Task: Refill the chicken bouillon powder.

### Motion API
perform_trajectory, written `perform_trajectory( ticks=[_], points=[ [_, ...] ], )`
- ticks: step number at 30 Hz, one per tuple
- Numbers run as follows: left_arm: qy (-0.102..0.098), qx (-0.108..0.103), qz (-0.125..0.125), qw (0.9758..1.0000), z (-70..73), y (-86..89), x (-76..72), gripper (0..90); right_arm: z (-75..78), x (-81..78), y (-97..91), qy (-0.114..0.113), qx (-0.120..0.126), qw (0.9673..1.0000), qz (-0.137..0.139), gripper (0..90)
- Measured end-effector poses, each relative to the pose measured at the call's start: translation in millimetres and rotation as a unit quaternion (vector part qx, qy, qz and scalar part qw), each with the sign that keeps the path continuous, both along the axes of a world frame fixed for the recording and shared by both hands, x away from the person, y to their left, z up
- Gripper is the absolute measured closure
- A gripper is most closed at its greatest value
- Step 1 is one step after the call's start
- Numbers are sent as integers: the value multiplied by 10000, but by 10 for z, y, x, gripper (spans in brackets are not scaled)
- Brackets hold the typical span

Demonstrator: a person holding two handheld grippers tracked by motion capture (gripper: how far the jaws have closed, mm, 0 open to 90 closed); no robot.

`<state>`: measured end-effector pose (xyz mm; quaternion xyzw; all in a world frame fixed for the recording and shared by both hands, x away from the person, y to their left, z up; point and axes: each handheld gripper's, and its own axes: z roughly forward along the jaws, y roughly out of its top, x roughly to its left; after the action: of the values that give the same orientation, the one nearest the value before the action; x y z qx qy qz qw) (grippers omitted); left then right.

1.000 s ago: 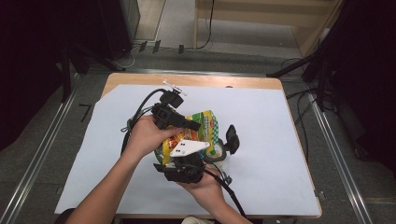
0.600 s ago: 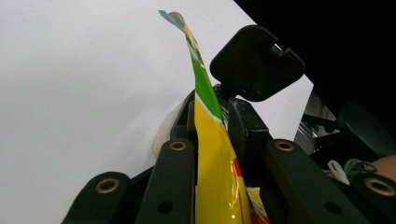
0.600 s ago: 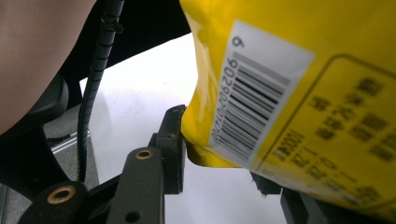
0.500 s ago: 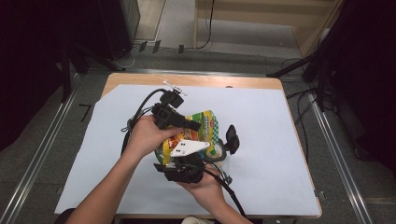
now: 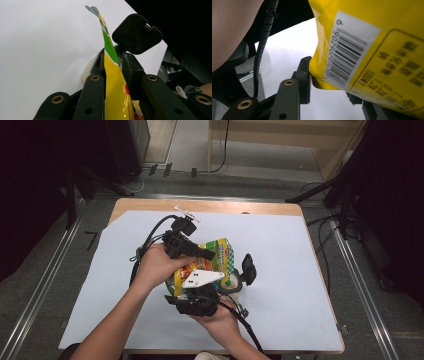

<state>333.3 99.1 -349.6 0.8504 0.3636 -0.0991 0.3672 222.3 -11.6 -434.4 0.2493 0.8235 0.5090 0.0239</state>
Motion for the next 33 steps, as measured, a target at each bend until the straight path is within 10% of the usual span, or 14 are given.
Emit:
perform_trajectory(
  ticks=[33],
  points=[
    [-40, 198, -60, 9998, 29, -89, -15, 791, 0, -19, -28, 88, 146, 9999, -18, 630]
  ],
)
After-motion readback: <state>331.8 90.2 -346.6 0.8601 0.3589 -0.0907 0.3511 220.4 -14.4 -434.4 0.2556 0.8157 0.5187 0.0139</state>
